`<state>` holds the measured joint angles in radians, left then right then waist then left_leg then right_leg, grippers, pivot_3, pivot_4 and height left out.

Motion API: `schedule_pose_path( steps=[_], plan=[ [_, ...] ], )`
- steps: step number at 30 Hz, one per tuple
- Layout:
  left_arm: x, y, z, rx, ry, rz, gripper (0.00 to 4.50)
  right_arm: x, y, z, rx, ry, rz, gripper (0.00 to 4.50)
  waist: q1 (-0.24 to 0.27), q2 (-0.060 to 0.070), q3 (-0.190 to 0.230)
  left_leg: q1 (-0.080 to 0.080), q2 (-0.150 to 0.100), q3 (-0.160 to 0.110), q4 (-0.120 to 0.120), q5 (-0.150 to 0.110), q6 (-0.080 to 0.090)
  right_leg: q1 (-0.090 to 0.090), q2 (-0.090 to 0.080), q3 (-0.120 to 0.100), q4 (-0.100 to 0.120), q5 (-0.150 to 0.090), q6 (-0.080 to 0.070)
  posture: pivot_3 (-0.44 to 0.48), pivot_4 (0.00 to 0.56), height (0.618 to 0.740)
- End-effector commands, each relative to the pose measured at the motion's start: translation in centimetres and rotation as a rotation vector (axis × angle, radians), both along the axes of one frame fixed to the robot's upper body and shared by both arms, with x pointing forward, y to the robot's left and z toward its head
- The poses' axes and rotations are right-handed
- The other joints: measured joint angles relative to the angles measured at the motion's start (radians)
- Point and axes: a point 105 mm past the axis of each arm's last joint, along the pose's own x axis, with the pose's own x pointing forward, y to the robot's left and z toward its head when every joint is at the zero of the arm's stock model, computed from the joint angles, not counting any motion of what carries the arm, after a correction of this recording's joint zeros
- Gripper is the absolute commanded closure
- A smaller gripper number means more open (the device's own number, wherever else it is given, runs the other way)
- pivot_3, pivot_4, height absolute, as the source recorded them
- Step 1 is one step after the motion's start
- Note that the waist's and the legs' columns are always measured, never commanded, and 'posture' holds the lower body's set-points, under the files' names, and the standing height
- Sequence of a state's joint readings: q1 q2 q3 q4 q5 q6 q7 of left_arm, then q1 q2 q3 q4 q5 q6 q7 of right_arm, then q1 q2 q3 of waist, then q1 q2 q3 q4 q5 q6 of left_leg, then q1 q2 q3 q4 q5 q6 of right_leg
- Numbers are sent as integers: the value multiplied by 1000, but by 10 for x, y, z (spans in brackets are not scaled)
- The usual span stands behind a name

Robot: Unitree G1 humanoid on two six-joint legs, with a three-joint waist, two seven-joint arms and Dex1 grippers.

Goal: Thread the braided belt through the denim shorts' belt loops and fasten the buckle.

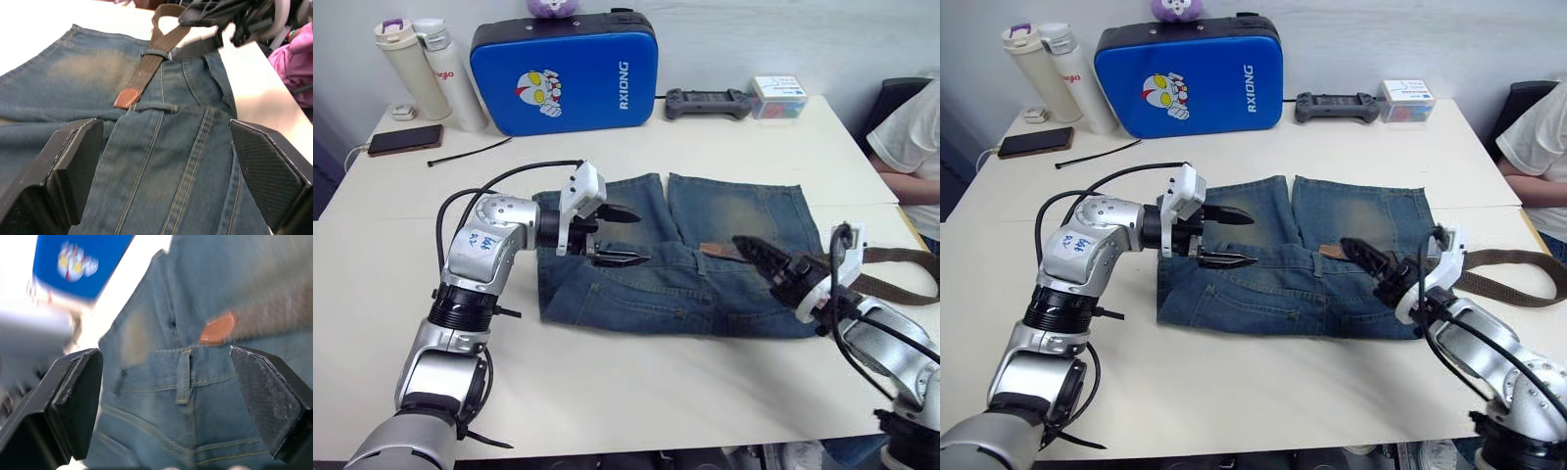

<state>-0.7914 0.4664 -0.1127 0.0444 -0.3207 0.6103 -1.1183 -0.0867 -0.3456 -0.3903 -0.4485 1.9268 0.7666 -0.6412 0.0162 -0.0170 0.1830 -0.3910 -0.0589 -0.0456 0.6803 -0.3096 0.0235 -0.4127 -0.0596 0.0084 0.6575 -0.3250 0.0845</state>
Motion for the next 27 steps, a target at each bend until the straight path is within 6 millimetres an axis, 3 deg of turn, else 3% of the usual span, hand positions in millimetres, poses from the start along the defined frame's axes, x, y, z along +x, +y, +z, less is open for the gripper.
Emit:
schedule_pose_path(
  steps=[1, 12, 20, 27],
  plan=[
    [-7, 1, 15, -51, -36, -11, 0, 3, -3, 12, 117, 11, -93, 77, -5, 1, 0, 0, 0, 0, 0, 0, 0, 0, 0, 0, 0, 0, 0, 0, 150, 740],
    [-7, 3, 13, -16, -47, 14, 0, 25, -10, 2, 207, 73, -168, 77, -18, 1, 0, 0, 0, 0, -1, 0, 0, 0, 1, 0, 0, 0, 0, 0, 150, 740],
    [-6, 4, 14, -13, -51, 28, 0, 39, -24, -26, 202, 147, -306, 77, -18, 1, -1, 0, 0, 0, -2, 0, 0, -1, 1, 0, 0, 0, 0, 0, 150, 740],
    [-4, 4, 16, -11, -56, 35, 0, 48, -35, -39, 216, 175, -406, 77, -17, 1, -1, 1, 0, 0, -2, 0, 0, 0, 1, 0, 0, 0, 0, 0, 150, 740]
  ],
)
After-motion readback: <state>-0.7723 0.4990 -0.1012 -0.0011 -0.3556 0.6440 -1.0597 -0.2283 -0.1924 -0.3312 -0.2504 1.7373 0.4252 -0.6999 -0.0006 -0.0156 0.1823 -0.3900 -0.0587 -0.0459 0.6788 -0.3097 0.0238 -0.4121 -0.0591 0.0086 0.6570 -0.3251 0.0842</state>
